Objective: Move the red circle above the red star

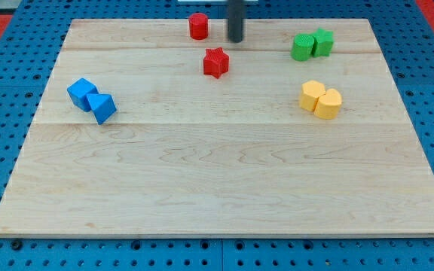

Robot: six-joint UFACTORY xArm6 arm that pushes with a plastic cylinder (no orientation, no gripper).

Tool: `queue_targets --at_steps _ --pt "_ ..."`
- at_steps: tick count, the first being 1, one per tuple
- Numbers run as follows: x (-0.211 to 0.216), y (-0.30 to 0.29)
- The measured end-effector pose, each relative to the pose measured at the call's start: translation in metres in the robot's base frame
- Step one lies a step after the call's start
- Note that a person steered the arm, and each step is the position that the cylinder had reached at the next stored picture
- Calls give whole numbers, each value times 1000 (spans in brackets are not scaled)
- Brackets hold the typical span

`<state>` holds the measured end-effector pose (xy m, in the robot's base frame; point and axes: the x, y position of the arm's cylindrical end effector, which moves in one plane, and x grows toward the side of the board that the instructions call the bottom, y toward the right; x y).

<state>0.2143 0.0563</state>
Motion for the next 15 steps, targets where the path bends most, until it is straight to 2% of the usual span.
queue_targets --at_steps 1,2,3,4,5,7,8,9,10,11,12,13,14,15 --pt "-22 -19" --pt "-20 -31" --pt "-15 -81" --pt "8 -102" --pt "-12 -132" --pt "-21 -249" --pt "-7 -306" --pt "7 -257" --pt "3 -148" --pt "10 -101" --pt "10 -171" --pt "51 -156" --pt "52 -97" --pt "123 -130"
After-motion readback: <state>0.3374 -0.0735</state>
